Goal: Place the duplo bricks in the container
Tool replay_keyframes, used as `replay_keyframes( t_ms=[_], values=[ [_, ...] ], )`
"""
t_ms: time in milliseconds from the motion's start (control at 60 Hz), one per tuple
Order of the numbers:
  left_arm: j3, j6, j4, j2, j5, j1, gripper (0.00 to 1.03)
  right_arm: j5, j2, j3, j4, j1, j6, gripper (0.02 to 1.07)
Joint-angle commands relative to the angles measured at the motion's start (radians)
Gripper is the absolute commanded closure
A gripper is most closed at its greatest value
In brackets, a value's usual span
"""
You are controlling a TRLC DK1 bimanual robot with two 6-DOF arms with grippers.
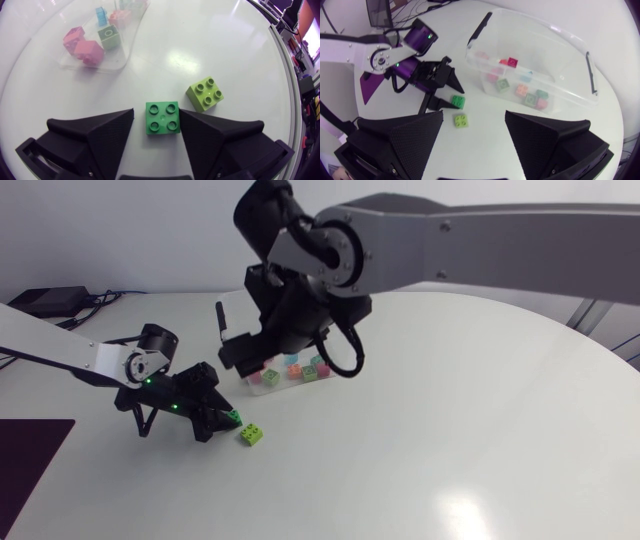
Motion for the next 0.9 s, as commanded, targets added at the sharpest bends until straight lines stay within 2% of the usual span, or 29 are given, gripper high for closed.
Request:
replay_keyframes(
  t_ms=[0,250,367,533,783,883],
  values=[
    [0.023,-0.015,-0.011,0.018,-0.002,-0.003,0.78,-0.019,0.031,-0.066,0.024,0.037,-0.037,0.17],
    [0.037,-0.016,-0.100,-0.144,0.011,0.083,0.78,-0.044,0.142,-0.091,0.044,0.098,-0.102,0.17],
    [0.103,-0.028,-0.196,-0.259,0.071,0.135,0.78,-0.044,0.203,-0.079,0.044,0.101,-0.117,0.17],
    [0.214,-0.096,-0.259,-0.347,0.143,0.168,0.78,-0.044,0.269,-0.022,0.002,0.104,-0.134,0.17],
    [0.297,-0.183,-0.245,-0.348,0.196,0.151,0.78,-0.038,0.358,0.084,-0.067,0.109,-0.139,0.17],
    [0.310,-0.271,-0.159,-0.332,0.207,0.140,0.78,-0.038,0.399,0.132,-0.097,0.106,-0.145,0.17]
  ],
)
